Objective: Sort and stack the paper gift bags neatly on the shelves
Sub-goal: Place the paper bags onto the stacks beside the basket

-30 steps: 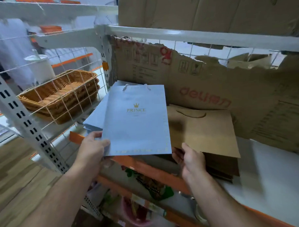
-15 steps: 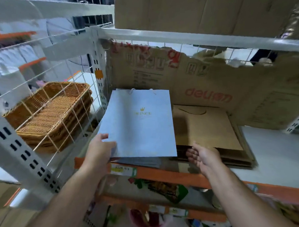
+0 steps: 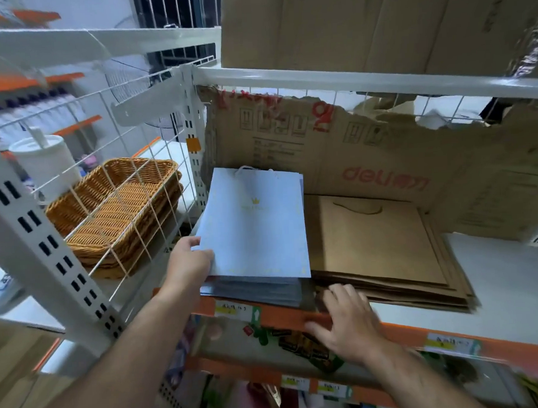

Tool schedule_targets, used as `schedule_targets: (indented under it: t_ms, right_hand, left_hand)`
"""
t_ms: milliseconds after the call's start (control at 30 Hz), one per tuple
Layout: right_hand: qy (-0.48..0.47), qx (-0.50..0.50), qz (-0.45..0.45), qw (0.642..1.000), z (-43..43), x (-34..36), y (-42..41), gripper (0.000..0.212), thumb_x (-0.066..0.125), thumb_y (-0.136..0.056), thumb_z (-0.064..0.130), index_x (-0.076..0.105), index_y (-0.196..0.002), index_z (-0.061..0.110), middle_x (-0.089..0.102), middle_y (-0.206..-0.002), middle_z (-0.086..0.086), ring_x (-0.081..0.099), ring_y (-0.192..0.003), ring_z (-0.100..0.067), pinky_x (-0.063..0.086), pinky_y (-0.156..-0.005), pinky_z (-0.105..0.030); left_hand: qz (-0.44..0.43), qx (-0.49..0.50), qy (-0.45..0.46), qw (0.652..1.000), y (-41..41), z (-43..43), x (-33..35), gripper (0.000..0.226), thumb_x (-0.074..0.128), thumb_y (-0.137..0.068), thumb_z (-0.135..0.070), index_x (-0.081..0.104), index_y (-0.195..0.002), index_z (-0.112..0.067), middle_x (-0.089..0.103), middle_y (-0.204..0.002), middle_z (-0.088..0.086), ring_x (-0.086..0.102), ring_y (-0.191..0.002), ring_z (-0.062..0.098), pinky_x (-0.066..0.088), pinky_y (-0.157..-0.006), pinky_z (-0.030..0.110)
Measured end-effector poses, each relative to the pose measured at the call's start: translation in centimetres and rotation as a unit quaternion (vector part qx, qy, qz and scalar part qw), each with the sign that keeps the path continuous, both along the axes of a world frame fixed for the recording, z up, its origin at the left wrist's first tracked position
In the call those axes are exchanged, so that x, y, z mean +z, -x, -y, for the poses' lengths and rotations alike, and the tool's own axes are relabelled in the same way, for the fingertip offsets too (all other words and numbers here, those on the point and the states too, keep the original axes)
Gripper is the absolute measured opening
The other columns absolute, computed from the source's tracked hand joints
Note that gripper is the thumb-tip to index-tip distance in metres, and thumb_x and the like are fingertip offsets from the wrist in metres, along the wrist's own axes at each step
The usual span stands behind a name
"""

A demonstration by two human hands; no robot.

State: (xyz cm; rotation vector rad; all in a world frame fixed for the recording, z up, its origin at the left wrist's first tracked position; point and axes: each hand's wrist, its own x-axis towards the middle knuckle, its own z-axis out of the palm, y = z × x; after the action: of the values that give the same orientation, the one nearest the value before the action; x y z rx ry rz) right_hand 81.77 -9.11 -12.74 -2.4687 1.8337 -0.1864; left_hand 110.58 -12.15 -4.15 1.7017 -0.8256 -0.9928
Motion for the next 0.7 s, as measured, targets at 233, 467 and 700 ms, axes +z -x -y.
schedule_targets:
  t_ms: [233, 467, 700]
  right_hand:
    - [-0.006, 0.016, 0.009, 1.000, -0.1, 0.0, 0.4, 0.053, 0.036, -0.081, 0.077, 0.049, -0.112, 0.036, 0.044, -0.114, 0.015, 0.041, -0.109, -0.012, 0.037, -0.096, -0.032]
    - [0.002, 0.027, 0.015, 1.000, 0.0, -0.3, 0.7, 0.062, 0.030, -0.078, 0.077, 0.052, -0.119, 0.035, 0.047, -0.119, 0.013, 0.043, -0.112, -0.015, 0.038, -0.099, -0.036]
    - [-0.025, 0.010, 0.019, 0.999, -0.2, 0.2, 0.3, 0.056, 0.038, -0.083, 0.074, 0.048, -0.125, 0.038, 0.043, -0.124, 0.016, 0.039, -0.117, -0.012, 0.035, -0.103, -0.033]
  left_hand:
    - [0.236, 0.028, 0.032, 0.971, 0.6, 1.1, 0.3, 0.054, 0.062, -0.092, -0.024, 0.044, -0.143, -0.018, 0.052, -0.135, 0.005, 0.051, -0.119, 0.025, 0.045, -0.096, 0.042]
    - [0.550, -0.272, -0.028, 0.789, 2.9, 0.2, -0.9, 0.088, 0.064, -0.078, -0.073, 0.019, -0.151, -0.054, -0.001, -0.167, -0.005, -0.007, -0.153, 0.025, 0.001, -0.120, 0.059]
    - [0.553, -0.333, -0.022, 0.763, 1.9, 2.6, 0.1, 0.081, 0.069, -0.083, -0.062, 0.025, -0.151, -0.053, 0.012, -0.163, -0.010, 0.004, -0.152, 0.024, 0.013, -0.119, 0.061]
